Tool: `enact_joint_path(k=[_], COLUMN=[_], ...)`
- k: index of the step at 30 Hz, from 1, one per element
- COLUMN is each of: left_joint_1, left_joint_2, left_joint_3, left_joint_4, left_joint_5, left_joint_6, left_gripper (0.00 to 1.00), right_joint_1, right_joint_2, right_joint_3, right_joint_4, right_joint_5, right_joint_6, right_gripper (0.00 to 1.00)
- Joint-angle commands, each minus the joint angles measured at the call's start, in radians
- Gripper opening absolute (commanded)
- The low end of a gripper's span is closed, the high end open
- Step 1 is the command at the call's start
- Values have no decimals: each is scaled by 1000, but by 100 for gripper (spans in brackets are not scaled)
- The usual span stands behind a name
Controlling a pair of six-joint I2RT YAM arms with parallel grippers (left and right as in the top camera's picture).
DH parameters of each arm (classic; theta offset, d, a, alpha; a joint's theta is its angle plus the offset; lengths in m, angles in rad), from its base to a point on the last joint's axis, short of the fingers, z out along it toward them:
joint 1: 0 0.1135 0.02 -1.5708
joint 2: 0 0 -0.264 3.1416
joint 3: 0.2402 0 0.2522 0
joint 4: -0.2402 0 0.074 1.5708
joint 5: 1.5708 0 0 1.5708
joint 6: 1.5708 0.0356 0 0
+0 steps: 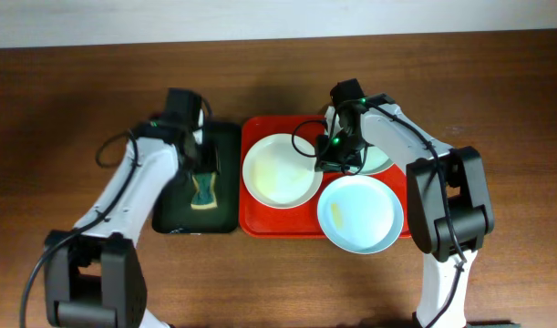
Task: Clean dirty plates on tray and stack at the side
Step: 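Move the sponge with left gripper back to the black tray, then lift the white plate with the right gripper off the red tray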
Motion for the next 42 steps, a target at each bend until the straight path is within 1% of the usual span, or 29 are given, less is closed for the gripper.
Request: enact_joint_path(k=[1,2,3,5,8,12,18,25,31,35,38,42], left_joint_1=[60,82,99,134,188,207,206,206,206,206,206,206], left_joint_2=[-81,-95,-107,-133,-169,-169,-169,-169,-169,-169,-169,-169], left_joint_3=[192,241,272,311,314,314,314,314,314,314,314,314], left_joint_4=[-92,-126,-148,-177,-204,-242,-245,-245,-245,-245,-245,-245], left_joint_5=[-7,-7,-7,-8,-8,-8,-8,-7,-8,-7,-7,-8], left_joint_6=[-34,-36,-35,-35,-35,-35,-35,-35,-35,-35,-35,-35], left_gripper=[72,82,100,100,99,99,99,99,99,99,99,99], right_joint_1=[6,7,7,8,8,5,3,3,27,104,204,295], right_joint_2=[-8,-8,-8,-8,-8,-19,-108,-200,-227,-227,-227,-227], right_joint_3=[-4,-4,-4,-4,-4,7,70,76,96,98,98,98], right_joint_4=[-2,-2,-2,-1,2,-2,-51,-66,-47,31,143,255], right_joint_5=[13,23,26,26,26,25,24,3,26,151,321,485], right_joint_6=[3,3,3,4,3,4,8,8,114,186,224,224], right_gripper=[26,26,23,15,4,4,4,4,4,4,4,4])
